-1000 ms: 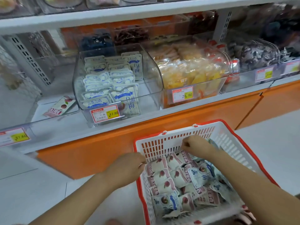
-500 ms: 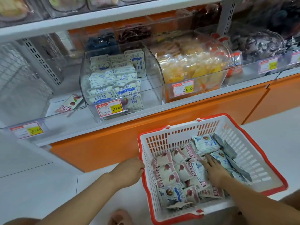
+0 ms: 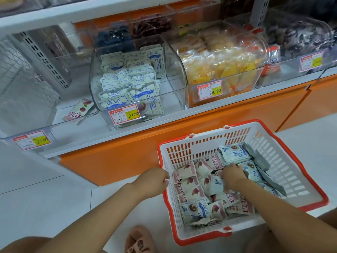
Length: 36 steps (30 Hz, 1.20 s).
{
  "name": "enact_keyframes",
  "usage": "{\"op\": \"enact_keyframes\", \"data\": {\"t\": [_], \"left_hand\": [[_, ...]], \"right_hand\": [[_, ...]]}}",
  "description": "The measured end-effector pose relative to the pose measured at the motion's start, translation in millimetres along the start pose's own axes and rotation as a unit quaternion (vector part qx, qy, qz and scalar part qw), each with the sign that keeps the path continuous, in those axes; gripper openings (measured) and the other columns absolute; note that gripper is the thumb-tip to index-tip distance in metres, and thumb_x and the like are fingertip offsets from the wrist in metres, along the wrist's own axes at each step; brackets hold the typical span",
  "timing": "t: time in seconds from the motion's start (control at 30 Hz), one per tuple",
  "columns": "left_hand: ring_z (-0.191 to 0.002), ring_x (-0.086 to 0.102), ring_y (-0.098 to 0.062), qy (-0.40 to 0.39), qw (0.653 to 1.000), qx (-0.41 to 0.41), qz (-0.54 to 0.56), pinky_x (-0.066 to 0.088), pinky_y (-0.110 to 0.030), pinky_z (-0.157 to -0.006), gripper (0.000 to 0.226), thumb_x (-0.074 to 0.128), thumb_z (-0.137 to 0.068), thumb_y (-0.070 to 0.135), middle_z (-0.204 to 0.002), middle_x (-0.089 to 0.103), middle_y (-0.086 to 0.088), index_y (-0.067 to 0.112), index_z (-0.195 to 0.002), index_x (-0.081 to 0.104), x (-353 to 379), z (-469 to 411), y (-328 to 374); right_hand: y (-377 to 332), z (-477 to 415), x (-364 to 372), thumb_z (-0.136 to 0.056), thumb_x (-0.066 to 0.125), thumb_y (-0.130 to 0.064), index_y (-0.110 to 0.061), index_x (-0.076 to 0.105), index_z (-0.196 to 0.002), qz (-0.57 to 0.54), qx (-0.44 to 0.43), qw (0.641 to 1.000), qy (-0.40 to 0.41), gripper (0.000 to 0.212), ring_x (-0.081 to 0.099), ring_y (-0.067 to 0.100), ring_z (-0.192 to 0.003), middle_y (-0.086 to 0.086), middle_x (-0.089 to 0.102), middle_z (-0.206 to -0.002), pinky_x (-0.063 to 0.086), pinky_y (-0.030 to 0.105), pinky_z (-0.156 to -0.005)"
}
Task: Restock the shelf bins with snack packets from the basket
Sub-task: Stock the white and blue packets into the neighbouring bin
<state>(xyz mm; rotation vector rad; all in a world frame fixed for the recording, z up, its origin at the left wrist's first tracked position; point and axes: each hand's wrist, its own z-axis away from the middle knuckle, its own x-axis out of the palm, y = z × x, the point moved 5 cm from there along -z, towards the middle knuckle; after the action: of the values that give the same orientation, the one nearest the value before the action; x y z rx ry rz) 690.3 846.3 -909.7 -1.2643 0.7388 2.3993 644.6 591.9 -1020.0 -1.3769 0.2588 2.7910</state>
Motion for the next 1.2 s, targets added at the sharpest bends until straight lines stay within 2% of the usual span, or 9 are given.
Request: {"op": "enact_keyframes", "data": {"t": [0.07, 0.17, 0.3, 0.47, 0.7, 0.8, 0.93, 1.03, 1.2], "left_hand": [[-0.12, 0.052, -0.015, 0.017, 0.999, 0.006, 0.038, 0.041, -0.025, -0.097, 0.036, 0.046, -0.098, 0.025, -0.135, 0.055, 0.0, 0.016, -0.132, 0.054, -7.7, -0.3, 7.2], [-0.124, 0.049, -0.011, 0.055, 0.988, 0.002, 0.143, 0.039, -0.022, -0.098, 0.046, 0.058, -0.093, 0.03, -0.14, 0.05, 0.004, 0.02, -0.137, 0.048, -21.5, -1.6, 15.3], [-0.103, 0.059, -0.009, 0.087, 0.944, -0.03, 0.317, 0.049, -0.02, -0.08, 0.042, 0.063, -0.088, 0.039, -0.119, 0.062, 0.005, 0.02, -0.126, 0.058, -47.3, -4.1, 15.3], [-0.063, 0.065, 0.001, 0.189, 0.877, -0.014, 0.442, 0.047, -0.013, -0.057, 0.012, 0.066, -0.088, 0.017, -0.078, 0.071, 0.004, 0.01, -0.097, 0.069, -95.5, 7.5, 11.1], [-0.071, 0.066, -0.011, 0.334, 0.73, 0.021, 0.596, 0.054, -0.025, -0.071, 0.01, 0.059, -0.092, 0.013, -0.085, 0.071, -0.008, 0.006, -0.097, 0.063, -164.4, 32.1, -4.9], [-0.083, 0.064, -0.024, 0.37, 0.715, 0.018, 0.593, 0.053, -0.042, -0.084, 0.004, 0.061, -0.091, 0.016, -0.094, 0.07, -0.016, 0.013, -0.093, 0.063, -179.6, 35.6, -3.0], [-0.088, 0.063, -0.011, 0.437, 0.783, 0.045, 0.44, 0.05, -0.025, -0.085, 0.013, 0.057, -0.094, 0.015, -0.097, 0.068, 0.005, 0.017, -0.105, 0.063, -202.4, 40.2, 2.0], [-0.108, 0.057, -0.014, 0.49, 0.855, 0.026, 0.168, 0.039, -0.022, -0.093, 0.035, 0.051, -0.097, 0.018, -0.122, 0.061, 0.002, 0.015, -0.132, 0.054, -212.2, 41.6, 1.5], [-0.136, 0.038, -0.021, 0.463, 0.883, 0.024, 0.07, 0.021, -0.023, -0.111, 0.038, 0.047, -0.097, 0.011, -0.139, 0.051, -0.009, 0.007, -0.134, 0.052, -209.7, 24.7, -10.6]], "right_hand": [[-10.3, 7.7, -11.6, -0.078, 0.077, -0.033, -0.02, 0.06, -0.083, -0.184, -0.065, 0.981, -0.015, 0.022, 0.058, 0.017, -0.095, -0.003, 0.061, -0.091, 0.045, 0.024, -0.084], [-32.6, 40.9, -56.7, -0.085, 0.07, -0.03, -0.019, 0.059, -0.09, -0.384, -0.153, 0.909, -0.048, 0.017, 0.055, 0.005, -0.066, -0.015, 0.054, -0.07, 0.037, 0.013, -0.058], [-53.2, 76.8, -126.0, -0.086, 0.068, -0.034, -0.025, 0.063, -0.094, -0.475, -0.229, 0.848, -0.055, 0.013, 0.065, 0.003, -0.076, -0.012, 0.069, -0.086, 0.046, 0.016, -0.067], [-62.9, 100.0, -176.3, -0.079, 0.076, -0.024, -0.024, 0.058, -0.107, -0.551, -0.247, 0.797, -0.015, 0.033, 0.072, 0.018, -0.087, 0.0, 0.074, -0.097, 0.058, 0.036, -0.076], [-61.3, 127.6, -239.6, -0.073, 0.069, -0.015, -0.01, 0.058, -0.118, -0.788, -0.281, 0.542, 0.074, 0.046, 0.07, 0.021, -0.094, 0.01, 0.071, -0.109, 0.058, 0.027, -0.079], [-62.4, 130.2, -264.7, -0.083, 0.067, -0.018, -0.012, 0.057, -0.118, -0.748, -0.267, 0.584, 0.17, 0.037, 0.07, 0.018, -0.097, 0.005, 0.071, -0.109, 0.058, 0.03, -0.081], [-41.7, 131.8, -314.7, -0.087, 0.069, -0.023, -0.007, 0.057, -0.113, -0.683, -0.222, 0.61, 0.335, 0.032, 0.071, 0.019, -0.086, 0.005, 0.07, -0.101, 0.056, 0.025, -0.06], [-32.5, 123.6, -360.9, -0.082, 0.072, -0.033, -0.01, 0.051, -0.099, -0.486, -0.094, 0.728, 0.474, 0.035, 0.06, 0.014, -0.071, 0.0, 0.061, -0.087, 0.042, 0.015, -0.049], [-68.1, 65.4, -410.8, -0.086, 0.065, -0.017, -0.003, 0.057, -0.11, -0.2, -0.012, 0.888, 0.415, 0.029, 0.06, 0.035, -0.104, 0.017, 0.063, -0.113, 0.042, 0.031, -0.073]]}}
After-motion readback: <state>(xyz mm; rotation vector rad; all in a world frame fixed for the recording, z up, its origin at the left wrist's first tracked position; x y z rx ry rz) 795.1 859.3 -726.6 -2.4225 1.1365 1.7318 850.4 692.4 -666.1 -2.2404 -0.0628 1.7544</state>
